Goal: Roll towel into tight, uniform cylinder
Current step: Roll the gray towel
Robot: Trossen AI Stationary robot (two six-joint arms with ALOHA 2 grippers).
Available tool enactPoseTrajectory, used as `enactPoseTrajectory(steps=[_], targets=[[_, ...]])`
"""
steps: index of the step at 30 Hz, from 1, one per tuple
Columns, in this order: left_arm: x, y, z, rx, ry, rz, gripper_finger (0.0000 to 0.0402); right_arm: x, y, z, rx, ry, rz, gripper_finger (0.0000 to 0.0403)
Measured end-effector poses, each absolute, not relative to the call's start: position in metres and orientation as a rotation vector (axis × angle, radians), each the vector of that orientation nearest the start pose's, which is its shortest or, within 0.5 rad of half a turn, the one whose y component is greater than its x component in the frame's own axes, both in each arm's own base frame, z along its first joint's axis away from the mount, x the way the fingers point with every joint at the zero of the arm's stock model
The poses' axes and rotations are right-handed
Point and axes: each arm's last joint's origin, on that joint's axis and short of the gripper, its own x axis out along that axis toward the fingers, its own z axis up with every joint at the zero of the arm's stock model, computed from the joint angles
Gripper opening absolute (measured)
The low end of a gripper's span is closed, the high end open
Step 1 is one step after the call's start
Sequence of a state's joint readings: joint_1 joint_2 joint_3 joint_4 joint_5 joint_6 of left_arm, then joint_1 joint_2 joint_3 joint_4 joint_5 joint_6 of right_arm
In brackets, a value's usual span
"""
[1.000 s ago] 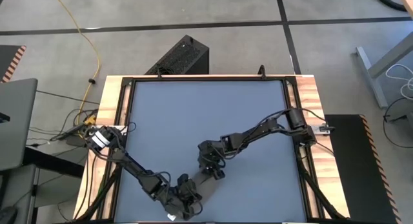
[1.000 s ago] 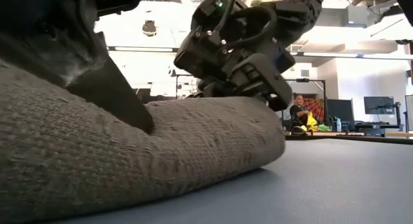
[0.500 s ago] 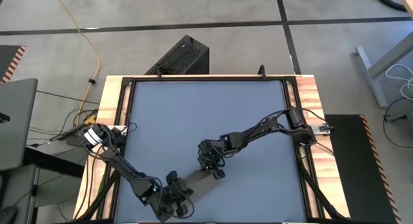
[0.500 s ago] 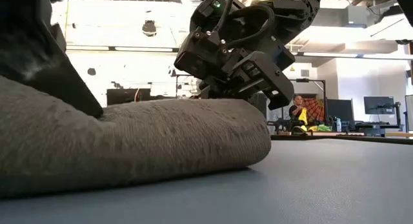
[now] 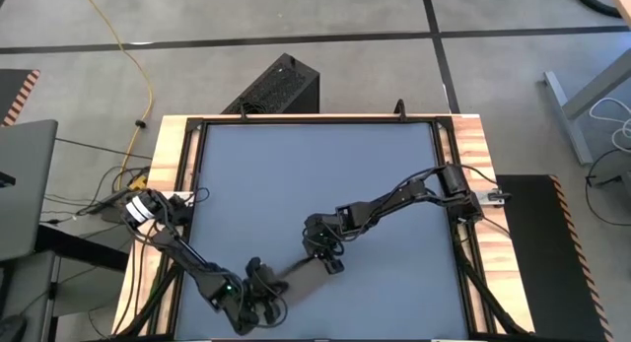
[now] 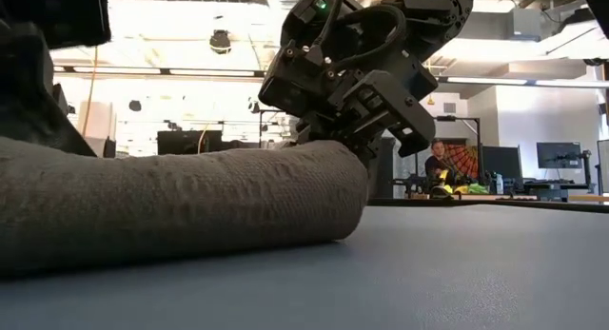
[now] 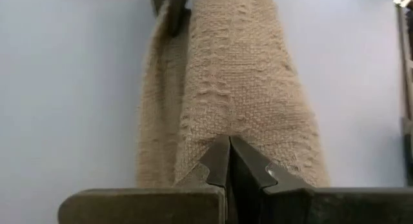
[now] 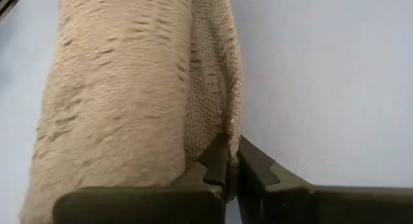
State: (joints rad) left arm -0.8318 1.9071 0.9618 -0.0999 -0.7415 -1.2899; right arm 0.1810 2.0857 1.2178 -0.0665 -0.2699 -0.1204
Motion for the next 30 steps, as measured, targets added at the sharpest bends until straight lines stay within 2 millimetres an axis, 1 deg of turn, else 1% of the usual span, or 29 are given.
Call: enactPoseTrajectory(steps=[2, 6, 11, 14, 17, 20, 22, 25, 28, 30], targets=[[0.244, -0.238, 0.109, -0.491, 0.632, 0.381, 0.0000, 0.403, 0.082, 0.108, -0.068, 0.909, 0.473, 0.0052], [0.248, -0.231, 0.106, -0.483, 0.639, 0.364, 0.0000, 0.408, 0.079, 0.113, -0.066, 0.902, 0.464, 0.0073], [0.250, -0.224, 0.101, -0.486, 0.650, 0.337, 0.0000, 0.414, 0.067, 0.137, -0.054, 0.907, 0.422, 0.0097], [0.249, -0.223, 0.099, -0.475, 0.657, 0.341, 0.0000, 0.413, 0.053, 0.162, -0.079, 0.893, 0.362, 0.0111], [0.249, -0.223, 0.098, -0.459, 0.667, 0.339, 0.0000, 0.405, 0.041, 0.182, -0.073, 0.893, 0.332, 0.0121], [0.248, -0.220, 0.097, -0.436, 0.681, 0.354, 0.0000, 0.398, 0.041, 0.191, -0.050, 0.907, 0.348, 0.0125], [0.247, -0.219, 0.096, -0.418, 0.688, 0.364, 0.0000, 0.398, 0.050, 0.197, -0.027, 0.843, 0.403, 0.0124], [0.248, -0.218, 0.096, -0.396, 0.694, 0.360, 0.0000, 0.396, 0.078, 0.200, -0.043, 0.757, 0.507, 0.0119], [0.248, -0.217, 0.095, -0.380, 0.705, 0.357, 0.0000, 0.395, 0.110, 0.191, -0.103, 0.690, 0.574, 0.0115], [0.248, -0.216, 0.095, -0.374, 0.715, 0.359, 0.0000, 0.397, 0.126, 0.184, -0.146, 0.632, 0.561, 0.0113]])
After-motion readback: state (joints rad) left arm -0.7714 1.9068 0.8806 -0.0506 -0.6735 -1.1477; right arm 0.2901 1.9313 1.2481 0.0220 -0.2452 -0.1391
